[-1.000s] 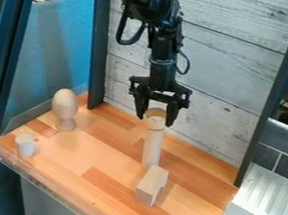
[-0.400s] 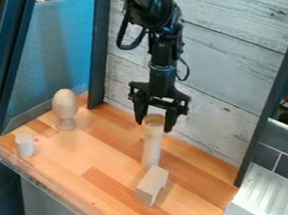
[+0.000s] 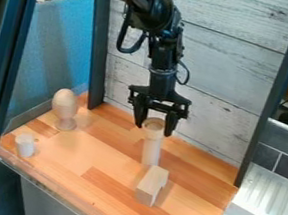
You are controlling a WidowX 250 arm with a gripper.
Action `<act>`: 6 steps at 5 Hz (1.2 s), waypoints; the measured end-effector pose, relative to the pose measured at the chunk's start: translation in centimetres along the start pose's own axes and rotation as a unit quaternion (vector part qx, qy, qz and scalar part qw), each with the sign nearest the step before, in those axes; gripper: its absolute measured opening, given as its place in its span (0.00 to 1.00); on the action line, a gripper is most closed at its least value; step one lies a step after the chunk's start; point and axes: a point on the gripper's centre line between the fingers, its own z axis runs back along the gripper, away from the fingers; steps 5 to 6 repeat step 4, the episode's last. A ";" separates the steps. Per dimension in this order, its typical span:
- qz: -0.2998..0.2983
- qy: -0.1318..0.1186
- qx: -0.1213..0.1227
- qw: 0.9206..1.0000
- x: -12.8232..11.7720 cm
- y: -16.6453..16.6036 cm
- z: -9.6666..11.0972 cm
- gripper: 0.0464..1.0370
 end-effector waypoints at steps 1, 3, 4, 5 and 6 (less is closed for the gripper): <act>0.004 -0.013 0.001 1.000 0.3 0.0 -0.2 0.97; 0.004 -0.009 -0.004 1.000 0.1 -0.1 -0.3 0.96; 0.021 -0.018 -0.020 0.999 0.6 0.6 2.2 0.96; 0.021 -0.018 -0.020 0.999 0.6 0.6 2.2 0.96; 0.021 -0.018 -0.020 0.999 0.6 0.6 2.2 0.96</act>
